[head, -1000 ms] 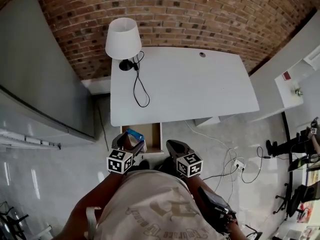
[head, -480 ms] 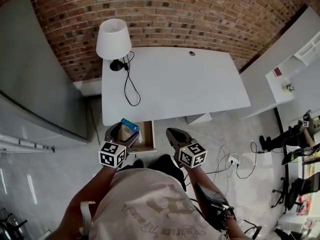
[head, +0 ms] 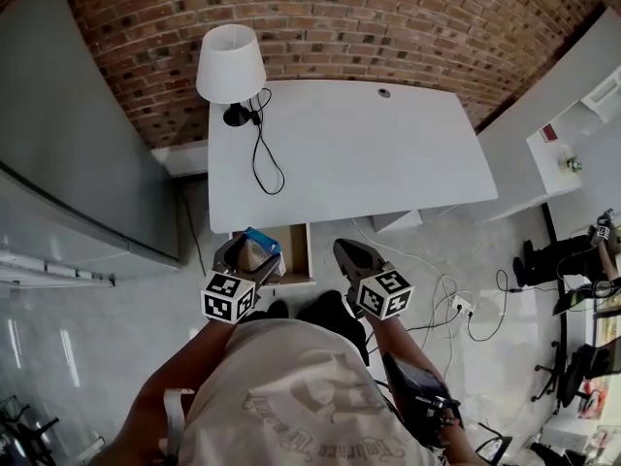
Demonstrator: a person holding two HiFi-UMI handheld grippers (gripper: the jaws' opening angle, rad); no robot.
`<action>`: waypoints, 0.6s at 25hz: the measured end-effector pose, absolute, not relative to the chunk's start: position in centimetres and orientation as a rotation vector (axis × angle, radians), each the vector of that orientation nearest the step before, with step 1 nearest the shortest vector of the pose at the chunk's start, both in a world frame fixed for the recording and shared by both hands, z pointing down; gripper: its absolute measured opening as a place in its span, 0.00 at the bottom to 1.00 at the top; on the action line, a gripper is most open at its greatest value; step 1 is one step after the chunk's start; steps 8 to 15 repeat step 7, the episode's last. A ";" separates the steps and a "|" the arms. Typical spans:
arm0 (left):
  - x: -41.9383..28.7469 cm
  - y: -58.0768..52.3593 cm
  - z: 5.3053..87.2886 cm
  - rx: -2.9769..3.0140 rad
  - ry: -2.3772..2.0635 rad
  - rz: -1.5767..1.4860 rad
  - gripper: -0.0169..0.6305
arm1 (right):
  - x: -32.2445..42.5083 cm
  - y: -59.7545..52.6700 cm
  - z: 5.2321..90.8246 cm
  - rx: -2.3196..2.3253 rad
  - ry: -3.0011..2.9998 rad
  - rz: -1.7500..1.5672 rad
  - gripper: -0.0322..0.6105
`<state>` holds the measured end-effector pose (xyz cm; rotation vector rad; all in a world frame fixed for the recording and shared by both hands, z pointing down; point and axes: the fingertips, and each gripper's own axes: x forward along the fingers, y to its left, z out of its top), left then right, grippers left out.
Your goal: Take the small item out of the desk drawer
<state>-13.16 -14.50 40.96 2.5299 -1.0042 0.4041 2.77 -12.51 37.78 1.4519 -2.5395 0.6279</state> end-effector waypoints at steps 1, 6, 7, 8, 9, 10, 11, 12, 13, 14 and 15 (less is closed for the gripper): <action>-13.3 -14.4 41.0 2.530 -1.005 0.406 0.61 | 2.6 -12.5 37.8 1.451 -2.542 0.629 0.06; -14.0 -14.2 41.2 2.525 -1.016 0.407 0.61 | 1.5 -12.4 38.2 1.438 -2.542 0.633 0.06; -14.2 -14.2 41.2 2.523 -1.018 0.407 0.61 | 1.3 -12.3 38.3 1.434 -2.542 0.634 0.06; -14.2 -14.2 41.2 2.523 -1.018 0.407 0.61 | 1.3 -12.3 38.3 1.434 -2.542 0.634 0.06; -14.2 -14.2 41.2 2.523 -1.018 0.407 0.61 | 1.3 -12.3 38.3 1.434 -2.542 0.634 0.06; -14.2 -14.2 41.2 2.523 -1.018 0.407 0.61 | 1.3 -12.3 38.3 1.434 -2.542 0.634 0.06; -14.2 -14.2 41.2 2.523 -1.018 0.407 0.61 | 1.3 -12.3 38.3 1.434 -2.542 0.634 0.06; -14.2 -14.2 41.2 2.523 -1.018 0.407 0.61 | 1.3 -12.3 38.3 1.434 -2.542 0.634 0.06; -14.2 -14.2 41.2 2.523 -1.018 0.407 0.61 | 1.3 -12.3 38.3 1.434 -2.542 0.634 0.06; -14.2 -14.2 41.2 2.523 -1.018 0.407 0.61 | 1.3 -12.3 38.3 1.434 -2.542 0.634 0.06; -14.2 -14.2 41.2 2.523 -1.018 0.407 0.61 | 1.3 -12.3 38.3 1.434 -2.542 0.634 0.06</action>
